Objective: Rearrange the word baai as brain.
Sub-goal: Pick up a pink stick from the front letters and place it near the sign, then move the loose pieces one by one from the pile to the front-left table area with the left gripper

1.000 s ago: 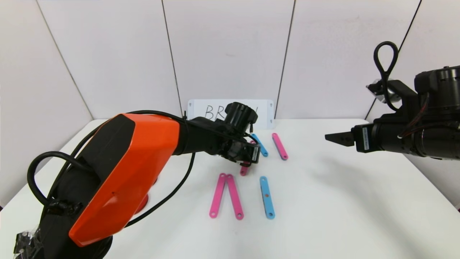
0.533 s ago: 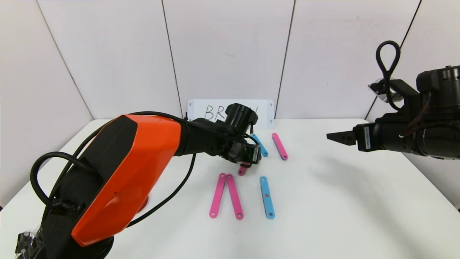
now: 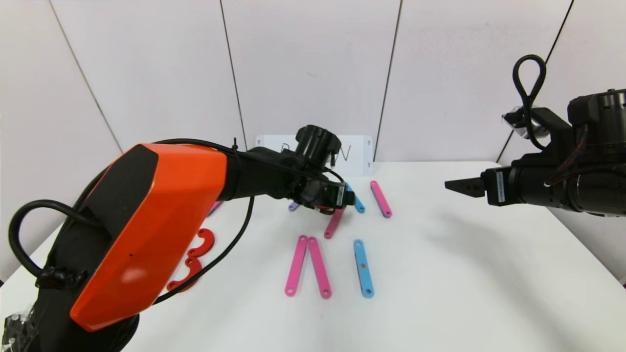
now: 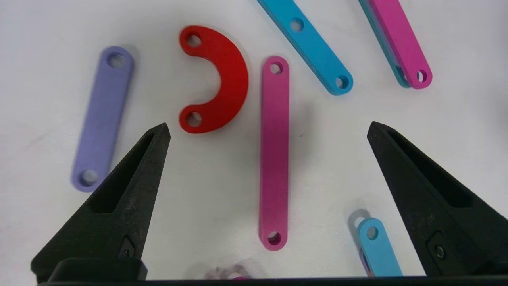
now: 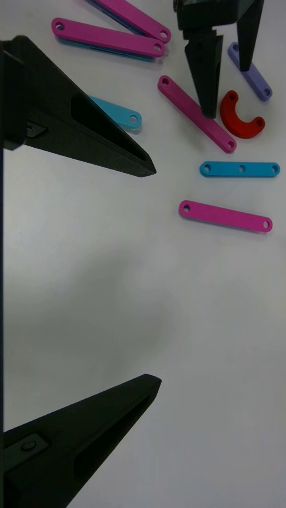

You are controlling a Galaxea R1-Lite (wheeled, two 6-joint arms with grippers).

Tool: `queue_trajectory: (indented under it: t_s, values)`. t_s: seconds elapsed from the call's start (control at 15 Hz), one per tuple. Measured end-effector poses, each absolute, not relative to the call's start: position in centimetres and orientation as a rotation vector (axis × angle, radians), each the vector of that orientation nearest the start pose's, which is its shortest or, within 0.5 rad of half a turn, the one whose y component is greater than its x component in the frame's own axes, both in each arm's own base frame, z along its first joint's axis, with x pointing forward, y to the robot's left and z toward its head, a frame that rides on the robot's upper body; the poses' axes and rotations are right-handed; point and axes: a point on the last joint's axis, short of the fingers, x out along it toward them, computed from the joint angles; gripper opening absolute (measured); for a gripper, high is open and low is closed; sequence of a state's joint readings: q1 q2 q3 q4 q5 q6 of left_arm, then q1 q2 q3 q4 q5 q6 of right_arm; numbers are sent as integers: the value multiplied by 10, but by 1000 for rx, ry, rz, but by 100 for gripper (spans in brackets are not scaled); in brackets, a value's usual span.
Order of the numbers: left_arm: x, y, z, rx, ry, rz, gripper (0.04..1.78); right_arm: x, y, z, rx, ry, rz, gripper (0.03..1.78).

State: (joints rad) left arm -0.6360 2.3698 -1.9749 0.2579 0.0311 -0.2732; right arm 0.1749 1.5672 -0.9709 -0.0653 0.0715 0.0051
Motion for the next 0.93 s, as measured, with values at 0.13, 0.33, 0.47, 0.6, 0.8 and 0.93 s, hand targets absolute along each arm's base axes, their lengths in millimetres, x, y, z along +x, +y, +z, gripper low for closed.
queue_trajectory:
  t_s: [0.13,0.33,0.47,0.6,0.8,0.93]
  values:
    - [397,-271,163,-36,673,-468,174,270,49,212,-23,533,239,174]
    - [408,-234,177,-41,653,-396,174,271,50,211,-23,536,241,174]
    - [416,-204,182,-49,660,-336,174,271,50,210,-24,539,241,174]
    - [421,-171,183,-47,697,-273,174,272,50,209,-24,544,240,174]
    - [428,-125,181,-61,742,-175,174,274,51,207,-26,552,244,174]
    - [431,-102,176,-76,769,-121,174,275,54,205,-28,561,251,174]
